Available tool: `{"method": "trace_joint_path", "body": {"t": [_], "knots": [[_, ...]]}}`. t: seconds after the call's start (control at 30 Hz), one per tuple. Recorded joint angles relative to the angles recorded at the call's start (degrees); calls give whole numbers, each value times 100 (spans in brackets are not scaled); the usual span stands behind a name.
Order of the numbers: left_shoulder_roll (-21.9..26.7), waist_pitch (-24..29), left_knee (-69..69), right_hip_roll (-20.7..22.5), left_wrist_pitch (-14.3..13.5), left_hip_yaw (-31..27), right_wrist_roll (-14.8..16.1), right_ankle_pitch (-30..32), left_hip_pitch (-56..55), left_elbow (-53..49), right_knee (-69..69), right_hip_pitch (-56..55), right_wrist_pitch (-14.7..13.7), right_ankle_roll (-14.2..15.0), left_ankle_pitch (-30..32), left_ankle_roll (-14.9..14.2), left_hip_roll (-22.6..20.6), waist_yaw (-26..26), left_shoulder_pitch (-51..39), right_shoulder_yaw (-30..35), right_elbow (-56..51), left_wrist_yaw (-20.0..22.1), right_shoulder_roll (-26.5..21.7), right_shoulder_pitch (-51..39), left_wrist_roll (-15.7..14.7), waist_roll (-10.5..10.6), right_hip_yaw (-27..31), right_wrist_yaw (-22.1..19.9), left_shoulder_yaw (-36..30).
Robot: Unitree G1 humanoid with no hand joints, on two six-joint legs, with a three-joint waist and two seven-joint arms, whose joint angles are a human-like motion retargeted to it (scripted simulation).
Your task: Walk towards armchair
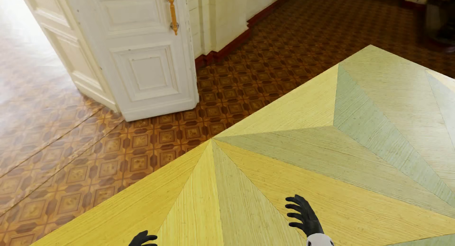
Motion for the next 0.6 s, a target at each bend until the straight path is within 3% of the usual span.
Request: {"method": "trace_joint_path", "body": {"t": [0.03,0.07,0.13,0.17,0.2,0.23,0.27,0.3,0.33,0.37,0.43,0.47,0.5,0.53,0.57,0.6], "knots": [[99,-73,786,30,-23,44,-68,-357,-351,47,619,-409,-21,18,-764,-124,209,-232,53,-98,326,-33,-48,-23,-20,81,-24,2,-46],[253,-142,1342,-66,165,142,-129,-795,-656,-125,1228,-788,-20,20,-1268,-397,329,-484,-80,-90,514,-81,-86,277,-61,106,-85,-6,-249],[252,-204,1639,-64,406,181,10,-1388,-855,-245,1670,-1122,416,179,-1290,-945,474,-952,-458,-119,485,-42,-59,915,-59,307,-59,8,-383],[340,-137,1591,-166,406,239,201,-1758,-752,-304,1802,-1167,712,16,-1365,-978,440,-1150,-671,-189,287,27,25,1220,-52,274,-62,45,-370],[270,-110,1501,-288,317,271,430,-1933,-742,-488,1928,-1259,981,-147,-1170,-784,372,-1122,-926,-217,194,135,52,1477,-18,215,-83,18,-266],[66,-73,1416,-378,52,215,638,-2024,-762,-453,2034,-1213,1247,-189,-819,-451,253,-991,-1171,-92,144,267,-29,1605,33,168,-85,-58,-178],[124,-13,1314,-378,-219,207,827,-1938,-780,-499,2065,-1240,1464,153,-410,31,249,-766,-1269,-92,161,411,-116,1512,93,140,-84,-153,-465],[135,51,1414,-417,-505,217,947,-1820,-788,-448,2058,-1262,1516,239,-619,245,289,-622,-1051,-66,242,550,-191,1204,204,137,-140,-268,-457],[97,22,1846,-356,-656,59,955,-1541,-909,-407,1977,-1332,1398,363,-1135,337,346,-426,-680,-42,439,665,-247,884,332,254,-183,-365,-325],[-3,-47,2475,-234,-580,-256,824,-1217,-978,-283,1828,-1337,1091,237,-1392,349,284,-197,-348,38,665,732,-201,783,448,408,-183,-422,-112],[152,-139,1801,-71,17,-461,572,-1123,-353,-379,1751,-1358,506,49,-1783,176,416,-272,228,86,463,740,-58,763,430,584,-2,-314,-154],[143,-110,1441,-69,308,-224,466,-956,-117,-405,1666,-1303,266,-30,-1579,-357,551,-685,349,159,509,745,213,651,345,550,116,-266,-204],[166,-77,1184,-115,566,49,405,-796,80,-583,1625,-1310,191,-170,-1197,-1141,664,-1055,230,211,328,750,302,750,183,466,218,-172,-352],[191,29,1053,-308,746,267,356,-825,342,-606,1652,-1229,185,-247,-1111,-1546,702,-1329,-277,135,255,749,267,958,-11,322,154,-92,-428],[93,31,1014,-381,739,339,361,-1077,462,-695,1627,-1145,231,518,-1214,-1403,800,-1420,-886,271,531,727,-143,1179,-217,316,62,-84,-372],[96,-20,826,-422,382,337,424,-1018,681,-829,1547,-990,385,188,-1267,-888,756,-1446,-1040,123,619,678,-249,1364,-345,210,-20,-165,-410]]}}
